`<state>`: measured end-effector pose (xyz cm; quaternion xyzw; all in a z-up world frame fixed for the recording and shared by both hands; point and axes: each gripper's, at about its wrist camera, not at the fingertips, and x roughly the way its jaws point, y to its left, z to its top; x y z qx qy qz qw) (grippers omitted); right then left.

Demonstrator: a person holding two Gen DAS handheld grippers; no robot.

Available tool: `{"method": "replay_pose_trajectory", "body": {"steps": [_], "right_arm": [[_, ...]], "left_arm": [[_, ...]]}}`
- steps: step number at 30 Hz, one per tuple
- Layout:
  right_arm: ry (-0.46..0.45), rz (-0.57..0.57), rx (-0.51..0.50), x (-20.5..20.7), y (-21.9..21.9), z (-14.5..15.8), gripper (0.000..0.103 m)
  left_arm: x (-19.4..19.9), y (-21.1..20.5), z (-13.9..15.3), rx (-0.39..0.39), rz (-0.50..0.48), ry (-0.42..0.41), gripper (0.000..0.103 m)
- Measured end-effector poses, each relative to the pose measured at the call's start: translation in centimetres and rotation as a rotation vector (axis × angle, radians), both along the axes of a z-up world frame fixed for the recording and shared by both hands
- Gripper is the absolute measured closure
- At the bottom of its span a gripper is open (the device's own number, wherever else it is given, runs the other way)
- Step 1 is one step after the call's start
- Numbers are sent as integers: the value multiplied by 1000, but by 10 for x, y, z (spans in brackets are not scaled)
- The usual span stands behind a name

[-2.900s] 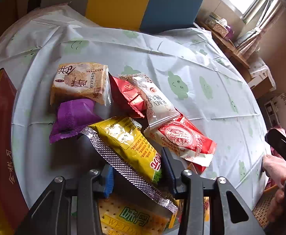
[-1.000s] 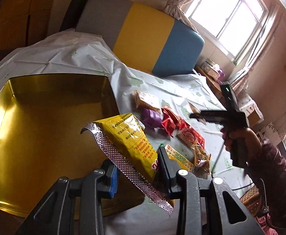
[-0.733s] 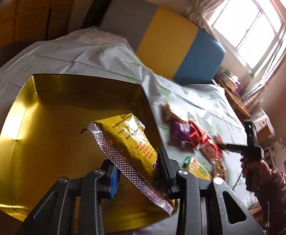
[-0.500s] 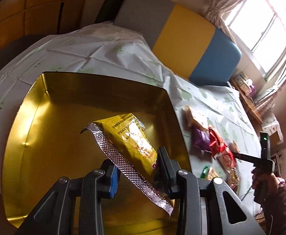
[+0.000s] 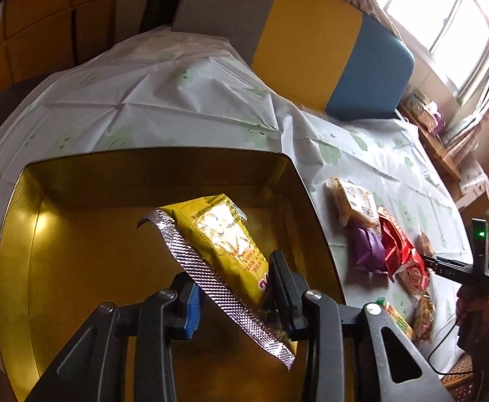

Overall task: Organize snacks
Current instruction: 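Lower the chip bag into the tray and open the left gripper while the right holds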

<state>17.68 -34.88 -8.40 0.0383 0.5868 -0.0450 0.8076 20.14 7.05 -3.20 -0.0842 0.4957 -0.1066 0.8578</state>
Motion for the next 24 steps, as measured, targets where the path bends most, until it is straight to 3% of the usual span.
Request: {"method": "replay_pose_trajectory", "body": {"steps": [3,4,5,9,14,17,24], "right_arm": [[-1,6,-6,0,4,0,58],[-1,8,-8,0,5,-1,58],[-1,10,-9,0,6,0,58],[0,20,-17,1,9,0,58],[-3,24,-17,1,8,0,58],[-7,25,-16,0,7,0,58],[-18,30,-23,-2,9,1,59]], "left_arm": [[16,-3,-2,28,23,-27,58],[21,-2,-4,47,46,-12,47],[23,0,-6,68,84,4,43],[13,13,-9,69,186,8,43],[-23,20,-1,78,235,-45,45],[-50,15,10,78,232,-98,45],[-112,-12,27,63,125,-194,45]]}}
